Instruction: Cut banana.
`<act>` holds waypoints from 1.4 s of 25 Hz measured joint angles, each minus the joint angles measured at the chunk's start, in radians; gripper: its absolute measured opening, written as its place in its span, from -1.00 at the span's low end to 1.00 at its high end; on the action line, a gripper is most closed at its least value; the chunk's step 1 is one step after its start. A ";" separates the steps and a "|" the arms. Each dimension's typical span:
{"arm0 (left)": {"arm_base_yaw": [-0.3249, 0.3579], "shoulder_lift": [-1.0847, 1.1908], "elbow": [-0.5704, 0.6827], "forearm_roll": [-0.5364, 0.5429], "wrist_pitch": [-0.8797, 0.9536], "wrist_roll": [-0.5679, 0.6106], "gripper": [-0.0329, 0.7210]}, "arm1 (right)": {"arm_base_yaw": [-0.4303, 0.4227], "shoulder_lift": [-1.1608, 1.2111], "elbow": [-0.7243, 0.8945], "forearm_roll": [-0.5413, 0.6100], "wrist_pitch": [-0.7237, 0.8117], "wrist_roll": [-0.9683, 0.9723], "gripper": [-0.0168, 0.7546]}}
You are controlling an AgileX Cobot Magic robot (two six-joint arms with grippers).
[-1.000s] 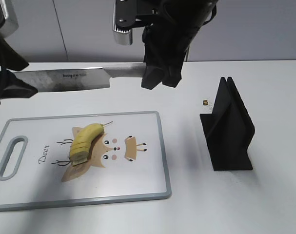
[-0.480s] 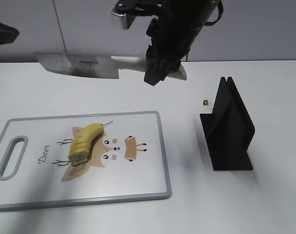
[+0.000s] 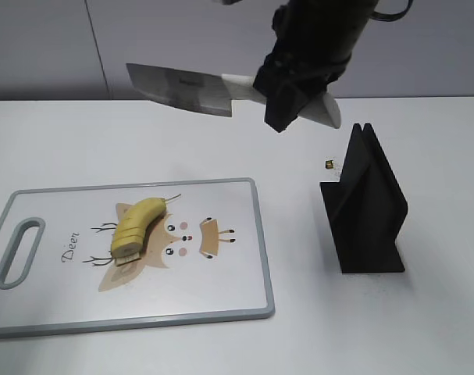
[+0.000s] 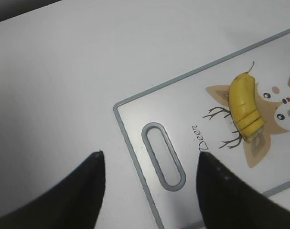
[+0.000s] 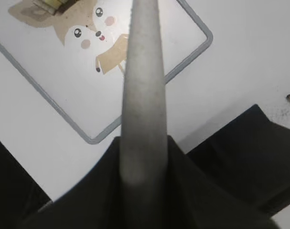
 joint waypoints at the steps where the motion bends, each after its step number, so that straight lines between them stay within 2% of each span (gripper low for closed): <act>1: 0.000 -0.017 0.000 0.016 0.016 -0.021 0.65 | 0.000 -0.019 0.013 -0.001 0.002 0.022 -0.54; 7: 0.000 -0.171 -0.001 0.061 0.129 -0.071 0.65 | 0.000 -0.146 0.172 -0.001 -0.004 0.174 -0.54; 10: 0.000 -0.255 0.029 0.102 0.146 -0.126 0.64 | 0.000 -0.219 0.280 -0.001 -0.066 0.243 -0.54; 16: 0.000 -0.472 0.212 0.223 0.164 -0.270 0.64 | 0.000 -0.364 0.425 -0.013 -0.187 0.370 -0.54; 20: 0.000 -0.632 0.325 0.308 0.188 -0.337 0.61 | 0.000 -0.453 0.456 -0.090 -0.211 0.499 -0.54; 25: 0.000 -0.827 0.417 0.322 0.188 -0.362 0.58 | 0.000 -0.547 0.497 -0.202 -0.214 0.648 -0.54; 35: 0.000 -1.082 0.526 0.325 0.173 -0.365 0.50 | 0.000 -0.706 0.662 -0.277 -0.220 0.838 -0.54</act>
